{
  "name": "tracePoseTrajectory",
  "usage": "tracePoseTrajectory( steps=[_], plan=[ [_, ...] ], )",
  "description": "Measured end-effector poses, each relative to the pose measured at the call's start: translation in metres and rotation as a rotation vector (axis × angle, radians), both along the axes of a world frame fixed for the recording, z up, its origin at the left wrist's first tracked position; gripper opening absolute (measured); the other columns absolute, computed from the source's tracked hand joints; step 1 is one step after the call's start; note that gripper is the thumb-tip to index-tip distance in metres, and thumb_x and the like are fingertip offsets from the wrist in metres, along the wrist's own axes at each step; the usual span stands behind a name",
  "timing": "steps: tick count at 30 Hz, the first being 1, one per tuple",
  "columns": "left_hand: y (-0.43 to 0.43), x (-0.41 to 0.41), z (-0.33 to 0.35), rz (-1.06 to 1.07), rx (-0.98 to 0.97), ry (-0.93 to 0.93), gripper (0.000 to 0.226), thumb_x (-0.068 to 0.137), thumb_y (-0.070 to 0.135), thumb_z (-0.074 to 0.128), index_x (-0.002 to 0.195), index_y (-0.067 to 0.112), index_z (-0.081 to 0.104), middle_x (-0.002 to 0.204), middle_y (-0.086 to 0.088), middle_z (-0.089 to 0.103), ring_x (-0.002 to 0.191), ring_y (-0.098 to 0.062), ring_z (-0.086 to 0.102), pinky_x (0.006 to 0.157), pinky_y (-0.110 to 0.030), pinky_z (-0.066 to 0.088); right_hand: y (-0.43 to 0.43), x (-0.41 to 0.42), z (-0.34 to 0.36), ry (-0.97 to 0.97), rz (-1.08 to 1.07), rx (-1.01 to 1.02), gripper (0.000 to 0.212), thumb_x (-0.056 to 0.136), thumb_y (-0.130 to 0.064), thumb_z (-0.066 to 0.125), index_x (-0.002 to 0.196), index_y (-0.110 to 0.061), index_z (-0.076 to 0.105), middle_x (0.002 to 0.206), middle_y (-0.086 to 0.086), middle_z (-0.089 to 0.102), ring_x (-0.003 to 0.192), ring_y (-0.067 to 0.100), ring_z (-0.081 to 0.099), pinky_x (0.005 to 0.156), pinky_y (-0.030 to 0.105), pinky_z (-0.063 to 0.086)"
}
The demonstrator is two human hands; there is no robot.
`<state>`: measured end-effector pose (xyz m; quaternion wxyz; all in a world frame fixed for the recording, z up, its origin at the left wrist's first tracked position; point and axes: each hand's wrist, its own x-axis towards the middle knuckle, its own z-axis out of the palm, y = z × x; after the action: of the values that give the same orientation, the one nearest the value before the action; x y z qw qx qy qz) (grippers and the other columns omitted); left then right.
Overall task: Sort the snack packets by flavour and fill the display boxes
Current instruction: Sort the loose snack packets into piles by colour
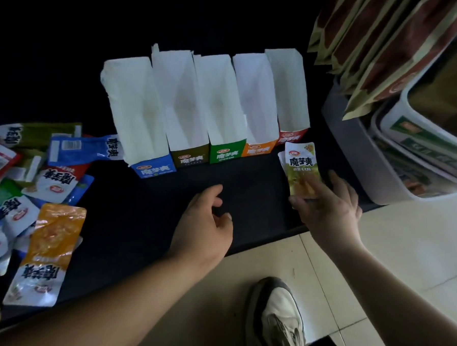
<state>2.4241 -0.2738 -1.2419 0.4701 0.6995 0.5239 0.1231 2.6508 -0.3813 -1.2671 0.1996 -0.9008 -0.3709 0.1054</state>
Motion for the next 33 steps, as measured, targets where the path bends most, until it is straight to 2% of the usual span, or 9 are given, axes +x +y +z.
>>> tracePoseTrajectory(
  steps=[6, 11, 16, 19, 21, 23, 28, 30, 33],
  plan=[
    [0.008, -0.034, 0.009, 0.009, -0.054, -0.067, 0.057, 0.1, 0.024, 0.066, 0.15, 0.039, 0.043, 0.123, 0.019, 0.056, 0.094, -0.007, 0.063, 0.085, -0.025, 0.056, 0.015, -0.041, 0.019, -0.153, 0.15, 0.322, 0.033, 0.088, -0.03, 0.081, 0.118, -0.016, 0.076, 0.132, 0.006, 0.066, 0.13, 0.03, 0.054, 0.105, 0.049, 0.042],
    [0.023, -0.096, 0.016, -0.013, 0.03, 0.103, 0.059, 0.098, 0.034, 0.066, 0.151, 0.041, 0.041, 0.124, 0.019, 0.057, 0.094, -0.006, 0.062, 0.082, -0.027, 0.057, 0.06, -0.124, 0.038, 0.335, 0.333, 0.301, 0.022, 0.095, -0.03, 0.073, 0.116, -0.024, 0.076, 0.108, -0.014, 0.072, 0.105, -0.002, 0.065, 0.092, 0.021, 0.053],
    [0.036, -0.173, 0.013, -0.032, 0.31, 0.206, 0.037, 0.096, 0.032, 0.065, 0.133, 0.028, 0.065, 0.118, 0.015, 0.059, 0.094, -0.006, 0.06, 0.079, -0.019, 0.048, 0.087, -0.176, 0.021, 0.313, 0.407, 0.251, 0.024, 0.093, -0.024, 0.075, 0.117, -0.02, 0.077, 0.113, -0.008, 0.073, 0.111, 0.013, 0.067, 0.098, 0.036, 0.054],
    [0.051, -0.22, 0.006, -0.021, 0.606, 0.448, 0.044, 0.083, 0.038, 0.068, 0.125, 0.023, 0.067, 0.14, 0.0, 0.055, 0.125, -0.031, 0.054, 0.102, -0.052, 0.048, 0.104, -0.209, 0.011, 0.27, 0.513, 0.247, 0.021, 0.092, -0.02, 0.076, 0.113, -0.018, 0.078, 0.111, -0.005, 0.072, 0.108, 0.018, 0.067, 0.096, 0.029, 0.051],
    [0.058, -0.245, -0.002, 0.002, 0.525, 0.674, 0.076, 0.078, 0.054, 0.068, 0.144, 0.023, 0.049, 0.161, -0.011, 0.034, 0.148, -0.04, 0.032, 0.116, -0.066, 0.03, 0.112, -0.23, 0.005, 0.228, 0.586, 0.204, 0.022, 0.09, -0.02, 0.077, 0.112, -0.018, 0.079, 0.116, -0.003, 0.072, 0.115, 0.018, 0.064, 0.099, 0.022, 0.044],
    [0.056, -0.263, -0.013, 0.051, 0.427, 0.72, 0.096, 0.078, 0.069, 0.058, 0.158, 0.023, 0.033, 0.169, -0.015, 0.02, 0.156, -0.039, 0.016, 0.12, -0.067, 0.022, 0.12, -0.25, 0.004, 0.239, 0.629, 0.161, 0.027, 0.09, -0.022, 0.076, 0.117, -0.021, 0.078, 0.126, -0.003, 0.069, 0.125, 0.017, 0.06, 0.103, 0.021, 0.039],
    [0.053, -0.278, -0.029, 0.156, 0.582, 0.539, 0.076, 0.085, 0.062, 0.064, 0.145, 0.017, 0.054, 0.16, -0.01, 0.043, 0.146, -0.035, 0.039, 0.11, -0.06, 0.039, 0.141, -0.287, 0.004, 0.278, 0.729, 0.109, 0.046, 0.092, -0.04, 0.07, 0.136, -0.025, 0.068, 0.14, -0.006, 0.064, 0.139, 0.012, 0.051, 0.11, 0.026, 0.042],
    [0.06, -0.288, -0.025, 0.179, 0.676, 0.467, 0.064, 0.086, 0.058, 0.069, 0.134, 0.016, 0.063, 0.15, -0.006, 0.053, 0.136, -0.033, 0.048, 0.103, -0.054, 0.043, 0.146, -0.298, 0.004, 0.099, 0.737, 0.104, 0.06, 0.09, -0.057, 0.064, 0.141, -0.024, 0.062, 0.133, -0.004, 0.067, 0.132, 0.019, 0.058, 0.098, 0.036, 0.054],
    [0.057, -0.303, -0.017, 0.211, 0.731, 0.503, 0.059, 0.077, 0.062, 0.073, 0.118, 0.019, 0.069, 0.125, 0.0, 0.062, 0.115, -0.031, 0.054, 0.089, -0.047, 0.041, 0.156, -0.305, 0.008, -0.104, 0.722, 0.074, 0.075, 0.086, -0.068, 0.06, 0.143, -0.02, 0.059, 0.117, -0.002, 0.074, 0.11, 0.024, 0.069, 0.073, 0.038, 0.06]
  ],
)
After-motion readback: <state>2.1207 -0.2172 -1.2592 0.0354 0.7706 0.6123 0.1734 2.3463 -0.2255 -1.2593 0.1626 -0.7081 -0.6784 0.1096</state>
